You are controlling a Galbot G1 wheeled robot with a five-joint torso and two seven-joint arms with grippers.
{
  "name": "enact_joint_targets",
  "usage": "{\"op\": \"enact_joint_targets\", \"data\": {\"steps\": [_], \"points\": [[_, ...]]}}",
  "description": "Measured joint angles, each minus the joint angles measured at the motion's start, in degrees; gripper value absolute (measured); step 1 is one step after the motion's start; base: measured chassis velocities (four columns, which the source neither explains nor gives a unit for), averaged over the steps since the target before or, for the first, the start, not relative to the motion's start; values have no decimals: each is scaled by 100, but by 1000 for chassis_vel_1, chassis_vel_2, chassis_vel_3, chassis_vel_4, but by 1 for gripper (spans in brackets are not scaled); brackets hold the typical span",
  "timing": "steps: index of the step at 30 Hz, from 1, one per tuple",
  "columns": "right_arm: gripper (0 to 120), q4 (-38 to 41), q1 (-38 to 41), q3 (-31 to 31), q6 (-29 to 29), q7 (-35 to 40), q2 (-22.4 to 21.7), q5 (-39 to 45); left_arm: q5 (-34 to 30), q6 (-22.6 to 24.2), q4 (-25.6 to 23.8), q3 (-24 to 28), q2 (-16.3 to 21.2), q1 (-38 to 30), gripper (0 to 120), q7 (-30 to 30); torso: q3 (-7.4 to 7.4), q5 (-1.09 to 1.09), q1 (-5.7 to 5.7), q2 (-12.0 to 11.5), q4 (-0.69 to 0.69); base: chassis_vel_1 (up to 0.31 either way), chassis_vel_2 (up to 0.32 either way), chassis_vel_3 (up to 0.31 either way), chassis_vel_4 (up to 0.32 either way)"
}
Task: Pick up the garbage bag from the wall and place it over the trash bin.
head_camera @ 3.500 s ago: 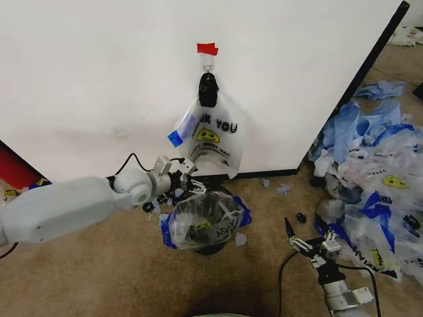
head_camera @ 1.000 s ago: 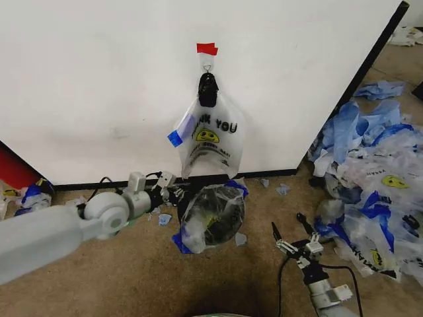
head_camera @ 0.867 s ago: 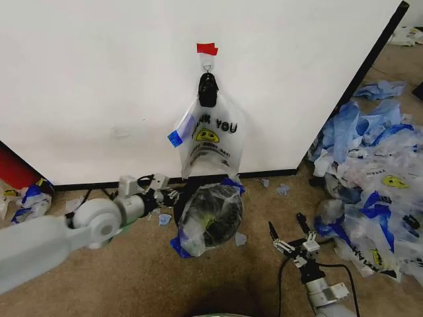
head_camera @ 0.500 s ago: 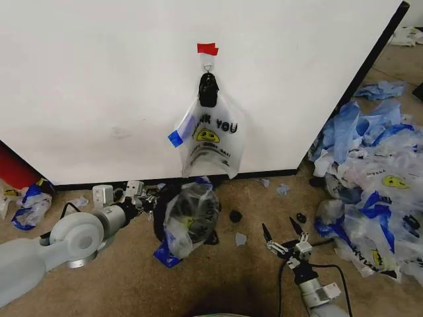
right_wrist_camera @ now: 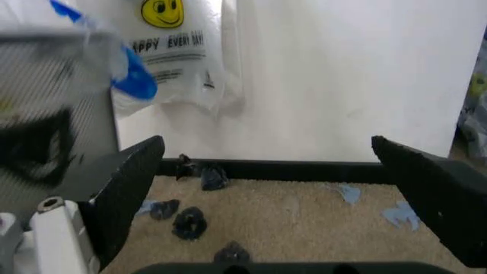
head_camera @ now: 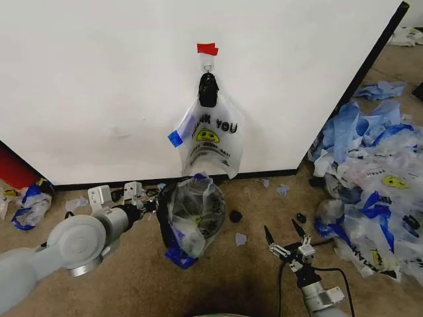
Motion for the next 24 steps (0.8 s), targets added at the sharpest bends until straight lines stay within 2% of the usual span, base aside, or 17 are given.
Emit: {"op": "enact_joint_targets", "data": {"steps": [3, 16, 24], "points": [[100, 3, 6, -21, -1, -3, 20, -15, -52, -133, -71, -237, -178, 233, 2, -151, 0, 4, 0, 0, 4, 0, 0, 0, 0], [100, 39, -34, 2, -17, 17, 30, -62, 71, -407, -92, -565, -896, 705, 2, -746, 0, 3, 0, 0, 1, 0, 0, 0, 0], [100, 45, -41, 18, -24, 30, 32, -78, 444, -540, -35, -712, -1003, 1215, 2, -851, 0, 2, 0, 0, 4, 0, 0, 0, 0]]}}
